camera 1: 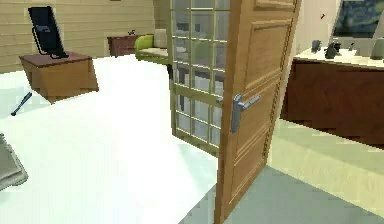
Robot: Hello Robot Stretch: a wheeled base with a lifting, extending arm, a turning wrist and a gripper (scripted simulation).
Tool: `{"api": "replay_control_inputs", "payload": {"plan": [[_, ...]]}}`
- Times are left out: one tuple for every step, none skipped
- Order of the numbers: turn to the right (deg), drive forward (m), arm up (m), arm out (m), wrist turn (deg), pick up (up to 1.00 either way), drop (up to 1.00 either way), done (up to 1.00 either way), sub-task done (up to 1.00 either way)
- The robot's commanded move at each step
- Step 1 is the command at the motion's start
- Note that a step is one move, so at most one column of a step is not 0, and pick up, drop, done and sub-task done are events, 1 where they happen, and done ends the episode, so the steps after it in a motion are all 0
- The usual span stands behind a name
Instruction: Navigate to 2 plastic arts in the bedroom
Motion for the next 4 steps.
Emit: {"api": "replay_control_inputs", "payload": {"plan": [[-12.0,0.00,0.00,0.00,0.0,0.00,0.00,0.00,0.00],[0.0,0.35,0.00,0.00,0.0,0.00,0.00,0.00,0.00],[-9.0,0.00,0.00,0.00,0.0,0.00,0.00,0.00,0.00],[0.0,0.65,0.00,0.00,0.0,0.00,0.00,0.00,0.00]]}}
